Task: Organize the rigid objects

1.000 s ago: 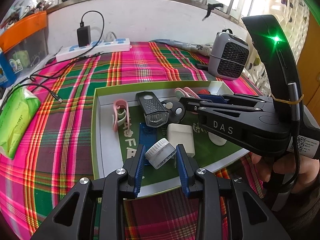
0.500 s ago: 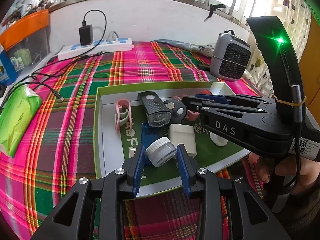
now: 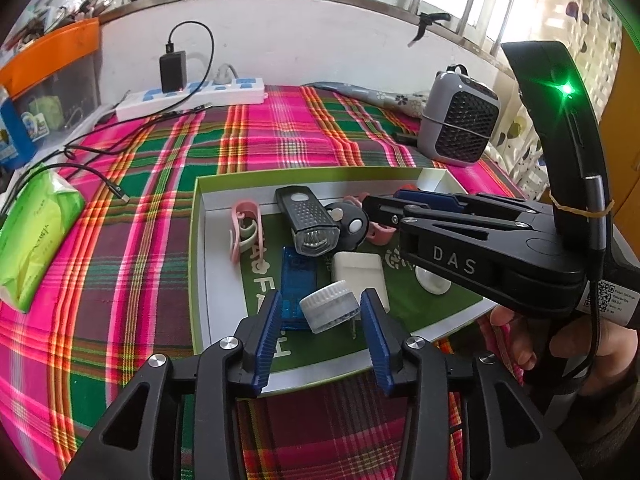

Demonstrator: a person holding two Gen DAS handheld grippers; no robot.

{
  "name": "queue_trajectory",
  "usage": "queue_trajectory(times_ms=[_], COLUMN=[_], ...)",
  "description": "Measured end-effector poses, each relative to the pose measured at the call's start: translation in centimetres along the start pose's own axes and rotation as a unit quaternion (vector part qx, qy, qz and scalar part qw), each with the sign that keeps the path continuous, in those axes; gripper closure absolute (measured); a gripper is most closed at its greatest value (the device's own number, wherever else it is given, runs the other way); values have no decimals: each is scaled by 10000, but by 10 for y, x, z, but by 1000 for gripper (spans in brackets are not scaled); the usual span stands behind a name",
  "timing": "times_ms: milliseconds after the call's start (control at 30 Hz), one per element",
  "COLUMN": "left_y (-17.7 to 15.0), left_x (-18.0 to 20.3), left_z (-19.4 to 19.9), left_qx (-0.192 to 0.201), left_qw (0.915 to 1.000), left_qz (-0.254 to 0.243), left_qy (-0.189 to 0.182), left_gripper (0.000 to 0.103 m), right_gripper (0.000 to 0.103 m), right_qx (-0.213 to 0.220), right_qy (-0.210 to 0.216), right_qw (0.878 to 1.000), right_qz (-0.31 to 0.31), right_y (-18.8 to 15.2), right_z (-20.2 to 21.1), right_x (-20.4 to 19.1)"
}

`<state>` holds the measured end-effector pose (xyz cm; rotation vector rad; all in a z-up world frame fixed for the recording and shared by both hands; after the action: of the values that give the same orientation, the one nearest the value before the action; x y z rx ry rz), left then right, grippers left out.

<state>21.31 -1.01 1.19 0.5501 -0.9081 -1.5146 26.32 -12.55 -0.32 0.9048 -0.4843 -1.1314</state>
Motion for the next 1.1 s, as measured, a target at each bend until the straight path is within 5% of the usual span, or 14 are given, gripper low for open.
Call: queue_trajectory(times_ms=[100, 1100], left_y=[0, -29], left_x=[0, 4], left_z=[1, 53], left_qx=[16, 83], left_qw=[10000, 9993], left_qz=[-14, 26], left_qy=[7, 361], left_gripper=[63, 63], right_gripper=[67, 67], right_qx=[31, 407], right_qy=[-12, -137], right_qw=[10000, 9987], right_qz=[-37, -271], right_y=[1, -25], right_z=[3, 81], right_x=[1, -23])
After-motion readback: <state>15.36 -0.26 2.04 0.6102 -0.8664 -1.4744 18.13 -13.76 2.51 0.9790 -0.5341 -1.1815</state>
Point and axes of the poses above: each gripper's, at about its wrist camera, not at the fingertips, and z roughly against the way its jaws point, x to its right, y to its top, the point moved 3 cm from there along -z, roughly the way its jaws point, and after that the axes turned 14 degrees about x, right-handed, at the moved point
